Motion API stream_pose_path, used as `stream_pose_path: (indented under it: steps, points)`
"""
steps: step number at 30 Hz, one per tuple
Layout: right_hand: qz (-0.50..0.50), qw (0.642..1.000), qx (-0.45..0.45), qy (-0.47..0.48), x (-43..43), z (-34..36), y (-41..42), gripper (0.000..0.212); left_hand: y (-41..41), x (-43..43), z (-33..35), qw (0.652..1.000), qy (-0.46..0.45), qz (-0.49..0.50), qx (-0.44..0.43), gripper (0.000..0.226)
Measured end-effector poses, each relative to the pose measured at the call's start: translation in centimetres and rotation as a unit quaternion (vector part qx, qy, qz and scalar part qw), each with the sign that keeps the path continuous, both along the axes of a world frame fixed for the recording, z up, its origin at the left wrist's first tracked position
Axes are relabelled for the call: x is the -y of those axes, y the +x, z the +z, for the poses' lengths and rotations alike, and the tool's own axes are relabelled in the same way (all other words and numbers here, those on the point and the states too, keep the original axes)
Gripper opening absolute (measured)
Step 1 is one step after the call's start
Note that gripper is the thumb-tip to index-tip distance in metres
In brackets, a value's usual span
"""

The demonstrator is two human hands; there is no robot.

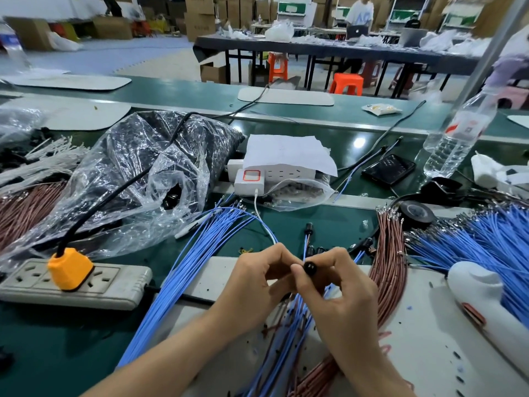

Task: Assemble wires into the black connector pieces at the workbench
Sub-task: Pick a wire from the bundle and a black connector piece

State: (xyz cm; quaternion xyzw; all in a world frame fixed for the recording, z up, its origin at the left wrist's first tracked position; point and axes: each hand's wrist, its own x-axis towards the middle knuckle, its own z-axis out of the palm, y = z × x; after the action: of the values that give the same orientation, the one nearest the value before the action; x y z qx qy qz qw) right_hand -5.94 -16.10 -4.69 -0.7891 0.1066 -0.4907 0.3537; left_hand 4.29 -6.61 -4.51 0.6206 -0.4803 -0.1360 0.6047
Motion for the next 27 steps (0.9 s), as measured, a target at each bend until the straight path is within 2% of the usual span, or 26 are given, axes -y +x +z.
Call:
stream_pose_path:
  steps: [4, 13, 16, 19, 21, 23, 25, 26, 27]
  points:
    - [0.003, 1.000, 0.008, -0.017, -0.2, 0.1, 0.0, 0.018, 0.0, 0.0, 0.1, 1.000, -0.011, 0.002, 0.009, 0.020]
    - [0.020, 0.997, 0.036, -0.058, -0.3, 0.3, -0.3, 0.012, 0.3, 0.5, 0.1, 1.000, -0.006, -0.002, 0.019, 0.020]
    - [-0.010, 0.997, 0.002, -0.080, 0.2, 0.3, -0.3, 0.016, 0.6, 0.6, -0.3, 0.998, 0.013, 0.007, 0.067, 0.023]
    - [-0.017, 0.997, -0.047, -0.054, 0.7, 0.7, -0.1, 0.019, 0.9, 0.3, -0.5, 0.990, 0.012, 0.013, 0.138, 0.024]
    - [0.008, 0.996, -0.073, -0.057, 1.1, 0.9, -0.1, 0.018, 0.8, 0.2, -0.5, 0.991, -0.001, 0.000, 0.136, 0.024]
    - [0.024, 0.993, -0.101, -0.057, 2.3, 1.4, -0.5, 0.025, 0.8, 0.2, -0.4, 0.991, -0.004, 0.013, 0.136, 0.014]
    - [-0.052, 0.991, -0.125, -0.009, 4.7, 2.0, -1.2, 0.035, 1.1, 0.2, -0.4, 0.989, -0.014, 0.056, 0.135, 0.014]
    - [-0.132, 0.978, -0.162, 0.011, 6.3, 2.1, -1.8, 0.038, 1.3, 0.1, -0.4, 0.989, -0.016, 0.070, 0.126, 0.014]
    - [-0.218, 0.947, -0.233, 0.022, 7.8, 2.0, -2.4, 0.040, 1.5, 0.1, -0.5, 0.991, -0.015, 0.076, 0.112, 0.014]
